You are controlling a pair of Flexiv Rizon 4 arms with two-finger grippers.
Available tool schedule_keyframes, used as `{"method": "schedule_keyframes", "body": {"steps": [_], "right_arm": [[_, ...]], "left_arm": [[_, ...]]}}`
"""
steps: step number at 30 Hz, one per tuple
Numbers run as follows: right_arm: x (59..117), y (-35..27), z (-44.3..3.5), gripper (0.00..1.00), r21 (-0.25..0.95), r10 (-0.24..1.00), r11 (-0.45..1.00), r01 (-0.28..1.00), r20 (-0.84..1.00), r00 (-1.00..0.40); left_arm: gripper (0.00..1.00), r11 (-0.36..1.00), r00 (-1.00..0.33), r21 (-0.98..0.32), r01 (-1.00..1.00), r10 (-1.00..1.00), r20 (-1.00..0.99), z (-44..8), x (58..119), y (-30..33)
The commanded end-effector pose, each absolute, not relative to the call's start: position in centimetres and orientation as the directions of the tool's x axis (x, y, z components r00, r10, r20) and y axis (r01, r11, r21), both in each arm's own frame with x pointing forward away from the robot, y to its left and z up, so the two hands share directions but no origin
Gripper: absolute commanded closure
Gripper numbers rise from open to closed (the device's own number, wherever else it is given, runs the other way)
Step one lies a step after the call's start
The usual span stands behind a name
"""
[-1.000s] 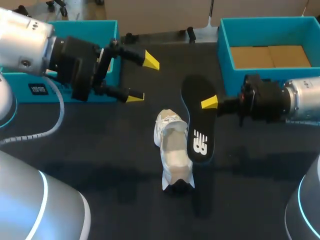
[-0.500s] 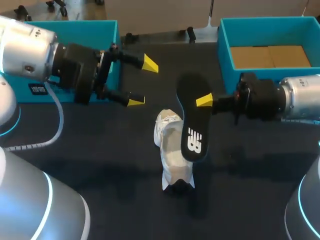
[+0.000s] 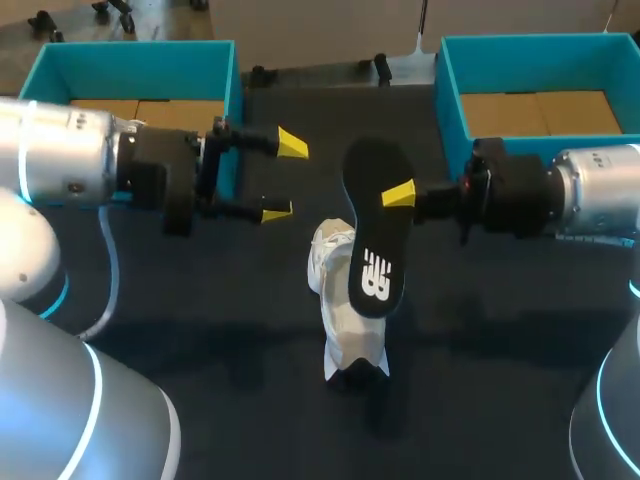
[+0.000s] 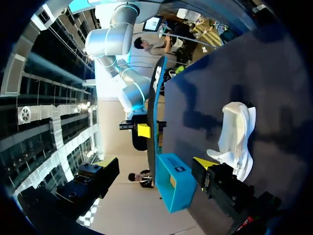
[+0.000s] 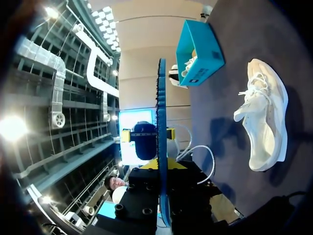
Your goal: Take the shoe out of the shoebox, open the shoe tongue, remove and reinsert the insole, then place the shoe into the shoebox
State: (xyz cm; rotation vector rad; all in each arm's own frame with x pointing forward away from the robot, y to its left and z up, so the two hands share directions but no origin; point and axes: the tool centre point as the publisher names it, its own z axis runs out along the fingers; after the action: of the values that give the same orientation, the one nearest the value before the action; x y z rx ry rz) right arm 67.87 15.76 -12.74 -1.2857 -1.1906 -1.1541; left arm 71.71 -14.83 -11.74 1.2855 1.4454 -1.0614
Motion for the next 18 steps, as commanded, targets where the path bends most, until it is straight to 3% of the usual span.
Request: {"method": "schedule_keyframes", "body": {"steps": [1,8,9,14,18], "right_arm": [[67.3,16.6,-12.5,1.00,-0.061,0.041,-0.061,0.996,0.997,0.063],[66.9,17.6,-12.3,1.00,-0.065,0.027,-0.070,0.995,0.997,0.067],[66.9,17.7,-12.3,1.00,-0.065,0.026,-0.070,0.995,0.997,0.067],[66.6,18.5,-12.4,1.00,-0.064,0.022,-0.052,0.997,0.998,0.065],[66.6,18.9,-12.6,1.00,-0.068,0.024,-0.047,0.997,0.997,0.069]], "left_arm": [[0.00,0.154,-0.043,-0.025,0.988,0.115,-0.992,-12.9,71.6,-15.9],[0.00,0.152,-0.035,-0.025,0.988,0.067,-0.997,-13.6,72.2,-17.6],[0.06,0.150,-0.029,-0.019,0.989,0.069,-0.997,-13.7,72.3,-17.8],[0.19,0.131,-0.021,-0.014,0.991,0.053,-0.998,-13.7,72.4,-18.5],[0.23,0.128,-0.019,-0.014,0.992,0.042,-0.999,-13.7,72.3,-19.1]]}}
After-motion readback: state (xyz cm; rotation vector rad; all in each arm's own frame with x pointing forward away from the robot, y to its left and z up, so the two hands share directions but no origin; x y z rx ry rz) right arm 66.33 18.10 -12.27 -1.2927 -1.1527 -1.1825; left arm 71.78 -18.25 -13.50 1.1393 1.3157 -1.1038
